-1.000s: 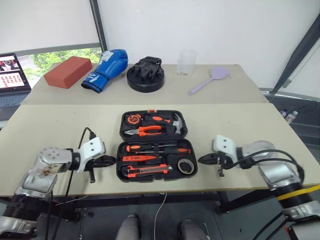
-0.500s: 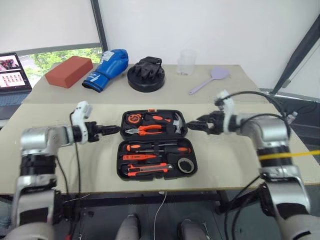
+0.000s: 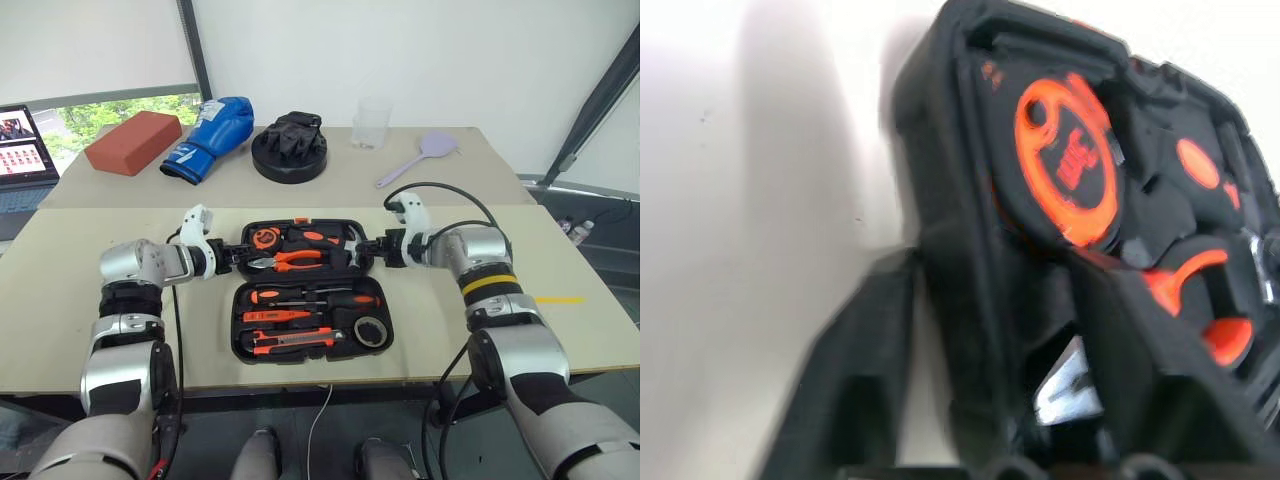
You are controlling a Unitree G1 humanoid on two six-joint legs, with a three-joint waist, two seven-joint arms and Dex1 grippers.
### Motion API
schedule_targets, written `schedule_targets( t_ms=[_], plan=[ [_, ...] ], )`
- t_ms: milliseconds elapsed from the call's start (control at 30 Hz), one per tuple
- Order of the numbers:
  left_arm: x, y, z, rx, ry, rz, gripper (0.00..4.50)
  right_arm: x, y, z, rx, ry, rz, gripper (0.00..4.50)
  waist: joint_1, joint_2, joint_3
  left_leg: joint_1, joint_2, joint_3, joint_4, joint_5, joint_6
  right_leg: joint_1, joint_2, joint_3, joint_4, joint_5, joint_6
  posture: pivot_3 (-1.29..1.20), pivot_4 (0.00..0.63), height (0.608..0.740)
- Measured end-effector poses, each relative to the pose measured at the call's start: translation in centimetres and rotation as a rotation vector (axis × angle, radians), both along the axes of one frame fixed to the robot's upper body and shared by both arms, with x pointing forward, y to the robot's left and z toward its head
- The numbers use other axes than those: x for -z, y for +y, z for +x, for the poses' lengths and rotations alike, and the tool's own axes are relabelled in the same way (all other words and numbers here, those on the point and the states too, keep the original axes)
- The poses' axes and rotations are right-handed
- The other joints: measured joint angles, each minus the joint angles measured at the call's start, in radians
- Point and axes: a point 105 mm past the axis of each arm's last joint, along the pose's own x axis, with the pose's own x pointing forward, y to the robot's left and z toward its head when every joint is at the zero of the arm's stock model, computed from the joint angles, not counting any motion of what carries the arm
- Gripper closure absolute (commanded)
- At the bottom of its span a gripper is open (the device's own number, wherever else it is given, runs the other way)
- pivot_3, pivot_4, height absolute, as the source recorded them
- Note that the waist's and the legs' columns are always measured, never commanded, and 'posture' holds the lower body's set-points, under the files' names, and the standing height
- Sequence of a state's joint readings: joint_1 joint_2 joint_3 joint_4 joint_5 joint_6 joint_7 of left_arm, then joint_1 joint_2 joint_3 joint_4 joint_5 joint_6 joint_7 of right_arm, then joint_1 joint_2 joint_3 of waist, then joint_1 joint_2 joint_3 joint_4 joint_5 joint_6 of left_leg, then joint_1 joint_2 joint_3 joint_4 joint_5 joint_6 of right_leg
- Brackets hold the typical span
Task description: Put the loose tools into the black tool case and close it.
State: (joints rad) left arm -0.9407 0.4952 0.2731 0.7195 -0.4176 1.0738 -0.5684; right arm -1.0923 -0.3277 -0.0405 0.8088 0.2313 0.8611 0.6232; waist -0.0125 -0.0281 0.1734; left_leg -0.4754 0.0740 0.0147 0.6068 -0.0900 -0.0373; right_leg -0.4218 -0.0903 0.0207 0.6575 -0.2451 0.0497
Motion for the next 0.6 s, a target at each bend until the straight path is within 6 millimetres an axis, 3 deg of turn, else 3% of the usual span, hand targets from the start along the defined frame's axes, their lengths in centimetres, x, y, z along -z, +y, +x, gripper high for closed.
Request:
schedule_targets(
  t_ms=[67,167,400,600],
  plan=[
    [-0.1,0.3,-0.1,-0.002,-0.006,0.005,3.71,0.1,-0.1,0.1,0.015,0.000,0.003,4.49,-0.003,0.000,0.000,0.001,0.000,0.000,0.000,0.000,0.000,0.000,0.000,0.000,0.000,0.000,0.000,0.00,0.150,0.735],
    [-0.5,0.4,-0.2,0.004,-0.029,0.012,4.45,0.1,-0.1,0.2,0.023,-0.002,-0.003,4.50,-0.001,0.000,0.000,0.002,0.000,0.000,0.000,0.000,0.000,0.001,0.000,0.000,0.000,0.000,0.000,0.00,0.150,0.735],
    [-0.7,0.7,-0.6,0.037,-0.105,0.101,4.48,-0.1,0.2,0.3,0.008,-0.032,-0.010,4.50,-0.007,0.000,0.000,0.002,0.000,0.000,-0.001,0.000,-0.001,0.001,0.000,0.000,0.000,0.000,-0.001,0.00,0.150,0.735],
    [-2.8,0.1,0.0,0.114,-0.455,0.393,4.48,-2.6,0.0,1.3,0.015,-0.286,-0.073,4.50,0.002,0.001,0.001,-0.002,0.000,0.000,-0.001,-0.002,-0.007,-0.003,0.000,0.000,-0.001,0.002,-0.001,0.00,0.150,0.735]
  ],
)
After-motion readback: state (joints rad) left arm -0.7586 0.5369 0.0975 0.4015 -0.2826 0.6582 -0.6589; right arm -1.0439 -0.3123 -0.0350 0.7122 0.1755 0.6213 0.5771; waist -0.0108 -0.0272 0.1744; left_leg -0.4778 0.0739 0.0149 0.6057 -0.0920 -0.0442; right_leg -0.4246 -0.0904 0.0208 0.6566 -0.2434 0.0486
